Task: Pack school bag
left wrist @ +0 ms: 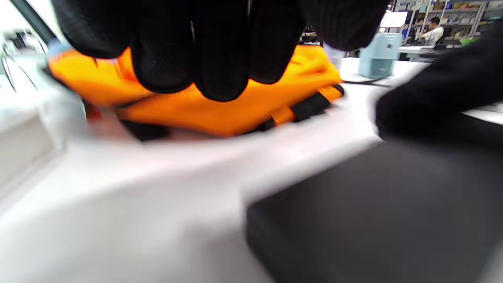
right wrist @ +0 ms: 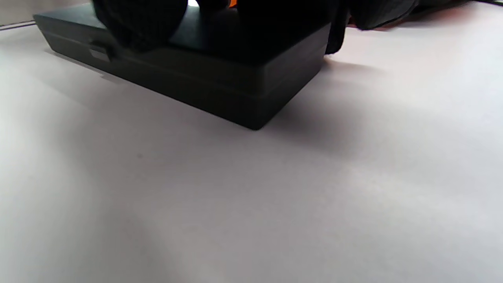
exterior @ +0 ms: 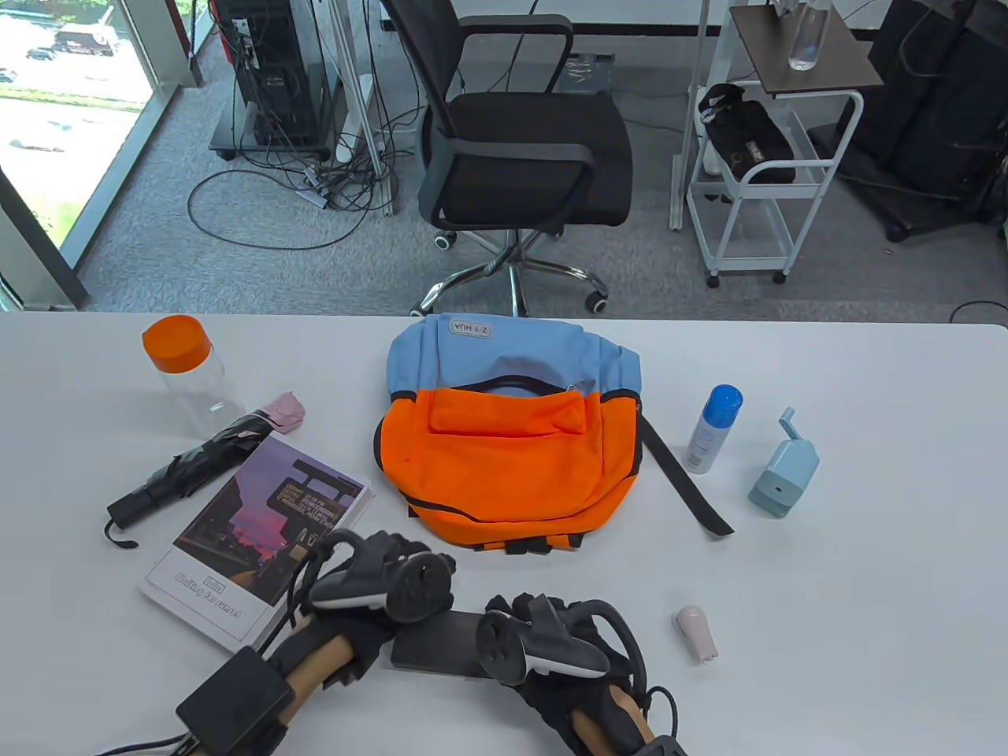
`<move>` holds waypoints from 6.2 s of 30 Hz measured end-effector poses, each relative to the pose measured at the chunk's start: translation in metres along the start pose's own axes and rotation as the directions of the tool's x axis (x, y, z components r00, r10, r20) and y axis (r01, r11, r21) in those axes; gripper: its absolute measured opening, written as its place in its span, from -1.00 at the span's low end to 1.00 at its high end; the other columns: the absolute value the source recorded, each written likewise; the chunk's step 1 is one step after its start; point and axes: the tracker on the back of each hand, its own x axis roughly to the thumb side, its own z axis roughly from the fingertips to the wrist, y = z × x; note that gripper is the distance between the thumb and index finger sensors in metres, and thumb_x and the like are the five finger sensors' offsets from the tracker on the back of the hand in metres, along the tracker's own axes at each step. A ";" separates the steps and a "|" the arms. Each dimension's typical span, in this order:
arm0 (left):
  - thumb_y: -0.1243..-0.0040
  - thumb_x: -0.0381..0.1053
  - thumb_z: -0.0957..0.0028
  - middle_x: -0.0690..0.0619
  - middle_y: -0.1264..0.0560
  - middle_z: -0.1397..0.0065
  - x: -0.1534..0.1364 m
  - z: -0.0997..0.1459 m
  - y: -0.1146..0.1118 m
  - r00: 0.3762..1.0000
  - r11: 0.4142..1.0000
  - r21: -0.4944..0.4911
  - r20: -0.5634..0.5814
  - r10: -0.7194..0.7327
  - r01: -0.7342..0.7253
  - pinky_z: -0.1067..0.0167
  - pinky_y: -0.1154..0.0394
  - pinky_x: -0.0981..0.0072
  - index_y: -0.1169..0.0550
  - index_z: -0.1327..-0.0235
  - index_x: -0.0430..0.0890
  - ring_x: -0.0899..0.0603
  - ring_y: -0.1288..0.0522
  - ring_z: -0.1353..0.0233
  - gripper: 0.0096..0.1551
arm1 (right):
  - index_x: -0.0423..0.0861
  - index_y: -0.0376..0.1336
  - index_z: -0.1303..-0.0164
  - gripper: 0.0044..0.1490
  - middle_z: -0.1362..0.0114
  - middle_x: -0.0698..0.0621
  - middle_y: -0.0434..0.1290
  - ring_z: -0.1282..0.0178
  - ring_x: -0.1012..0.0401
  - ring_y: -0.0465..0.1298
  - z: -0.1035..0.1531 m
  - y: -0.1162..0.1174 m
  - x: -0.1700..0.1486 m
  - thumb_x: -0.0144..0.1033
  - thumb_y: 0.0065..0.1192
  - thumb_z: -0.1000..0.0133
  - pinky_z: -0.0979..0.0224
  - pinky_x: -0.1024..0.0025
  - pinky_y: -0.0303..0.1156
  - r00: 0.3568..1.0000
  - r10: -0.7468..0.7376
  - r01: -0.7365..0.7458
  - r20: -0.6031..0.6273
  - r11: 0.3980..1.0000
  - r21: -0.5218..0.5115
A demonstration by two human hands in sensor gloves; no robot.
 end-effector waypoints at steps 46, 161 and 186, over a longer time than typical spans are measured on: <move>-0.36 0.09 0.07 -0.05 -0.79 0.05 -0.038 -0.060 0.184 0.997 0.859 0.512 -0.081 0.013 0.030 0.30 -0.74 0.25 -0.81 0.04 -0.03 0.12 -0.66 0.46 -0.57 | -0.21 0.05 -0.61 0.06 -0.32 -0.41 0.51 0.06 -0.15 0.56 0.026 -0.093 -0.043 0.28 0.07 -0.07 -0.15 -0.17 0.45 0.975 -0.190 0.143 -0.114 0.932 -0.333; -0.34 0.07 0.05 -0.02 -0.77 -0.04 -0.026 -0.027 0.152 0.993 0.915 0.400 -0.075 0.091 -0.054 0.10 -0.73 0.15 -0.77 -0.04 0.00 0.07 -0.68 0.30 -0.56 | -0.09 0.21 -0.44 -0.15 -0.49 -0.20 0.36 -0.35 -0.20 0.46 0.045 -0.194 -0.051 -0.12 0.43 0.05 -0.34 -0.08 0.46 0.948 -0.258 0.028 -0.188 0.655 -0.755; 0.12 0.48 -0.04 -0.78 0.18 -0.58 -0.116 0.092 -0.077 0.788 0.893 -0.248 -0.593 0.166 -0.375 -0.18 -0.26 -0.80 0.21 -0.69 -0.45 -0.94 -0.08 -0.38 0.37 | -0.06 0.42 -0.15 -0.49 -0.11 -0.06 0.63 -0.14 -0.06 0.63 -0.021 -0.197 -0.069 -0.21 0.36 0.01 -0.32 -0.15 0.47 0.924 -0.221 -0.022 -0.312 0.783 -0.621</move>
